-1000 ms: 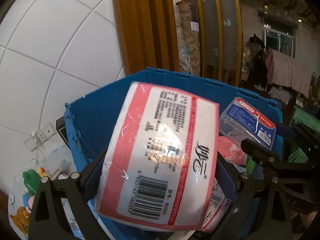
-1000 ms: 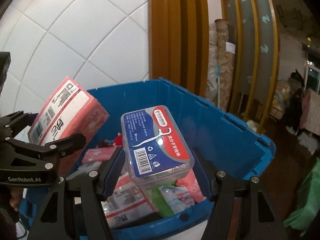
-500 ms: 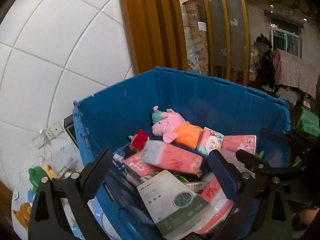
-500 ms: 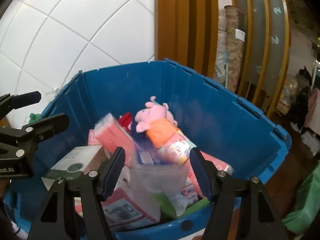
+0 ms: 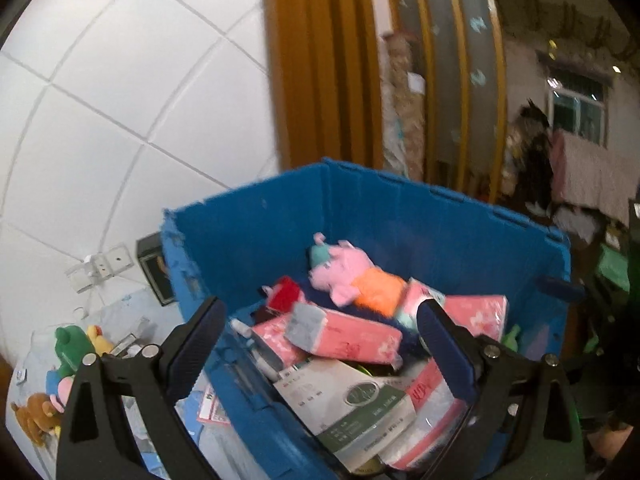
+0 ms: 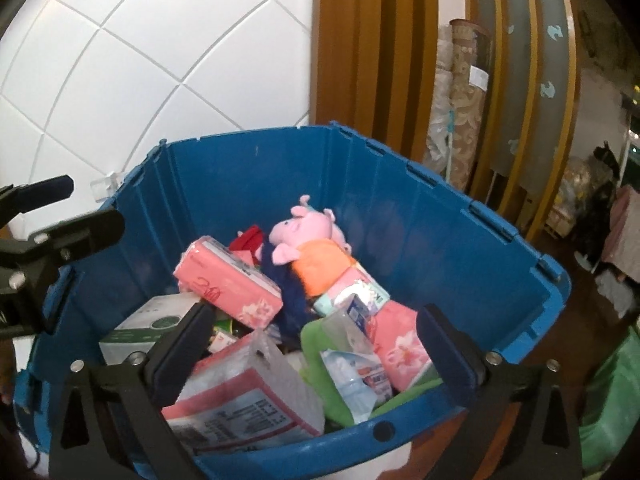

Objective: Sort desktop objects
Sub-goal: 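Move both grippers back toward the table items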

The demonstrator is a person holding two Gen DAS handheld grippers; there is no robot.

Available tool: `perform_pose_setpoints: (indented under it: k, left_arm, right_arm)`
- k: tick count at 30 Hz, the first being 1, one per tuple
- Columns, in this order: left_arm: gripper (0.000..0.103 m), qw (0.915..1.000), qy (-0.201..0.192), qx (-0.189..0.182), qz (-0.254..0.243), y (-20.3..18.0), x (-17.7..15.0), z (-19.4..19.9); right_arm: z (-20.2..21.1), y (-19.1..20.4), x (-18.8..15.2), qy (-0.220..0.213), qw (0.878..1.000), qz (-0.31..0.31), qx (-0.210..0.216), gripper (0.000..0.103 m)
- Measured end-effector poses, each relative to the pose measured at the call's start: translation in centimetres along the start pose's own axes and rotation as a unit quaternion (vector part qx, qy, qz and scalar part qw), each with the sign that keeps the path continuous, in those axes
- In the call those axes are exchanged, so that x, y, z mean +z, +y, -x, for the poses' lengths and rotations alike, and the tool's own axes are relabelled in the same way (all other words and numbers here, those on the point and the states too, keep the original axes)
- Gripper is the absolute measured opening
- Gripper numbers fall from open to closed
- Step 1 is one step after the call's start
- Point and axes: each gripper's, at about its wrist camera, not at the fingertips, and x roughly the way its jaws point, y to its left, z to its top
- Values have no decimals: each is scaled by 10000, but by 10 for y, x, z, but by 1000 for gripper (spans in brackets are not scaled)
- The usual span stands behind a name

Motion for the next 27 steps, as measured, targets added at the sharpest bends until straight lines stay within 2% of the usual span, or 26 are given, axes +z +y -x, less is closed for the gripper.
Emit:
perform_pose_setpoints:
  k: [4, 7, 15, 22, 27]
  left_arm:
    - [98, 9997, -146, 105, 148, 8, -3, 10]
    - [98, 9996, -188, 214, 71, 12, -4, 16]
    - [98, 9990, 107, 310, 289, 44, -17, 24]
    - [98, 9974, 185, 454, 531, 89, -36, 44]
    - [98, 9946, 188, 702, 742, 130, -56, 62]
  right_arm:
    - [7, 3, 1, -113, 9999, -6, -7, 103]
    - [11, 5, 2, -174, 9998, -59, 31, 103]
    - [24, 22, 5, -360, 9992, -4, 145, 103]
    - [58, 58, 12, -752, 9966, 124, 313, 103]
    - [78, 97, 17, -984, 9933, 284, 543, 103]
